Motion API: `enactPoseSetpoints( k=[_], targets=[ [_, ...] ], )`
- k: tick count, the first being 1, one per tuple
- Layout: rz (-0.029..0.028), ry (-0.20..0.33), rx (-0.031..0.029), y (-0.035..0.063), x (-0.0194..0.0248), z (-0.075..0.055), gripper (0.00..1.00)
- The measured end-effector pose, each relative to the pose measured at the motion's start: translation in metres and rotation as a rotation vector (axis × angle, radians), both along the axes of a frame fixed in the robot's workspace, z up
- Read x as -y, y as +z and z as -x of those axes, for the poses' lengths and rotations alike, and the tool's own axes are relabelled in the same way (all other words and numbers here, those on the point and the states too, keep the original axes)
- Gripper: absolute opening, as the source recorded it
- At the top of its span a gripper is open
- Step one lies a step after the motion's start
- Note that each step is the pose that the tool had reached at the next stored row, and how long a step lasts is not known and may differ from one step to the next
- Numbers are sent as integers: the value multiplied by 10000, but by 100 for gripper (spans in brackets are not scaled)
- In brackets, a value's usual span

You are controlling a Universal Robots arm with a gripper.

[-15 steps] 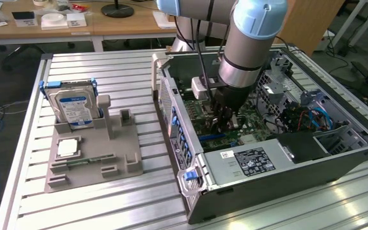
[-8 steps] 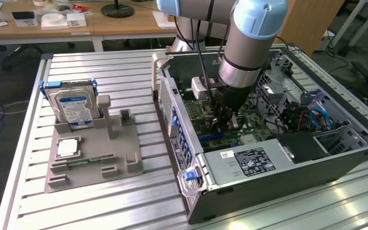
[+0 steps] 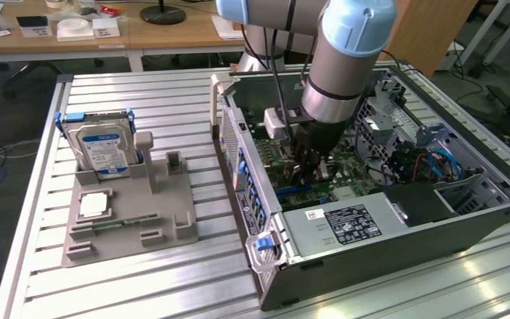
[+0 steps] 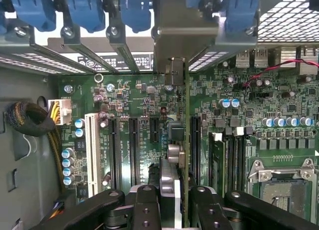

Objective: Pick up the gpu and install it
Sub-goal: 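Insert the gpu into the slot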

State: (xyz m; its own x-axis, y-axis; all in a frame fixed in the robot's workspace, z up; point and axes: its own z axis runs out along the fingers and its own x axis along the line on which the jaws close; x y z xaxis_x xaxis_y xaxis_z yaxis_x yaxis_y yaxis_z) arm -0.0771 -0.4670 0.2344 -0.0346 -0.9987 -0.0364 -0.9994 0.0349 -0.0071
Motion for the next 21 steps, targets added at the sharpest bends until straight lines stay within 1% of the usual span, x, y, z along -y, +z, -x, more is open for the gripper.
enactPoseSetpoints(
  k=[14, 21],
  targets=[
    [0, -1, -31, -103, 0, 4, 28],
    [1, -1, -33, -128, 0, 4, 28]
  ],
)
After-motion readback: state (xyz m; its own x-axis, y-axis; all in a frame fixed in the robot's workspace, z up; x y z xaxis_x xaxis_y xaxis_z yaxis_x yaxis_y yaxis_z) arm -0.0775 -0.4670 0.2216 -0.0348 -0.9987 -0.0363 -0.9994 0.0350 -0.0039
